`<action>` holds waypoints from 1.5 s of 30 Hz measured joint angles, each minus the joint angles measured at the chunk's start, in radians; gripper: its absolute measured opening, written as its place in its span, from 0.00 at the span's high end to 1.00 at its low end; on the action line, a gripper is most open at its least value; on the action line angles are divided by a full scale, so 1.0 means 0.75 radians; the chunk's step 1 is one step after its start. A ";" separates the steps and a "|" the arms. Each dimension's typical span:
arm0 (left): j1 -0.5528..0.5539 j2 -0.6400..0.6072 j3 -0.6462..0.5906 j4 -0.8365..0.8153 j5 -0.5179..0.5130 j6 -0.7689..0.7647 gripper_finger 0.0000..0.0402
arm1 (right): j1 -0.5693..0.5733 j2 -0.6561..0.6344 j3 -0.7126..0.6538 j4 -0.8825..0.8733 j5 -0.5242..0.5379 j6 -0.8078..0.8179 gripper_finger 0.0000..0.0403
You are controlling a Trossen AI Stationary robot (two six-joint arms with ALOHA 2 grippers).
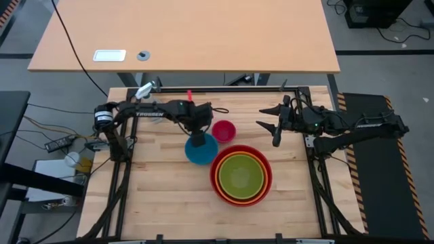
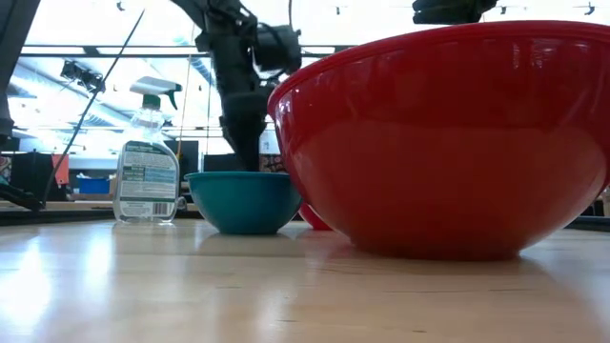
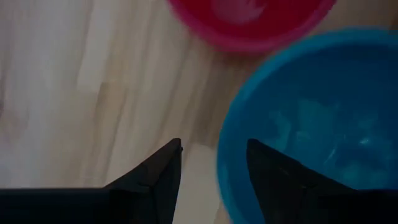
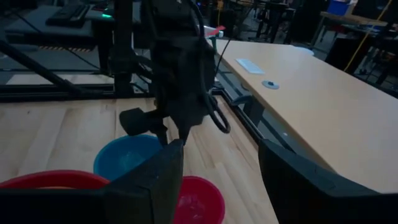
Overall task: Nest bowls inside each other
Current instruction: Stack the blue bowl into the light green bowl
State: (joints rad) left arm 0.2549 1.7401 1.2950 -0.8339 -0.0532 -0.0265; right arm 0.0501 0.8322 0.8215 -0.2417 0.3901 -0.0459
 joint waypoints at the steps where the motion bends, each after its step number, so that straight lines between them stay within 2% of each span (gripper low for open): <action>1: 0.012 0.000 -0.015 -0.004 0.024 0.000 0.54 | 0.000 0.000 0.000 0.000 0.000 0.001 0.47; 5: 0.036 0.000 -0.079 0.024 0.135 -0.006 0.54 | 0.000 0.000 0.000 0.000 -0.034 0.005 0.47; 10: 0.030 0.000 -0.140 0.051 0.138 -0.034 0.58 | 0.000 0.000 0.000 -0.001 -0.034 0.014 0.47; 14: 0.030 0.000 -0.147 0.044 0.138 -0.051 0.70 | 0.000 0.000 0.000 0.001 -0.034 0.000 0.47; 21: 0.030 -0.001 -0.144 0.033 0.161 -0.070 0.96 | 0.000 0.000 0.000 0.001 -0.034 0.001 0.47; 30: 0.013 -0.029 -0.145 0.025 0.154 -0.103 0.96 | 0.000 0.000 0.000 0.004 -0.059 0.000 0.47; 38: -0.013 -0.265 -0.139 0.062 0.055 -0.137 0.96 | 0.000 0.000 0.000 0.008 -0.059 -0.003 0.47; 41: -0.029 -0.358 -0.139 0.151 -0.007 -0.152 0.96 | 0.000 0.000 0.000 0.011 -0.059 -0.002 0.47; 45: -0.071 -0.443 -0.138 0.335 -0.006 -0.148 0.96 | 0.000 0.000 0.001 0.012 -0.059 0.001 0.47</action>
State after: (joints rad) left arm 0.2013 1.4077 1.1912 -0.5827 -0.0580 -0.1375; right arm 0.0502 0.8322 0.8219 -0.2327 0.3458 -0.0448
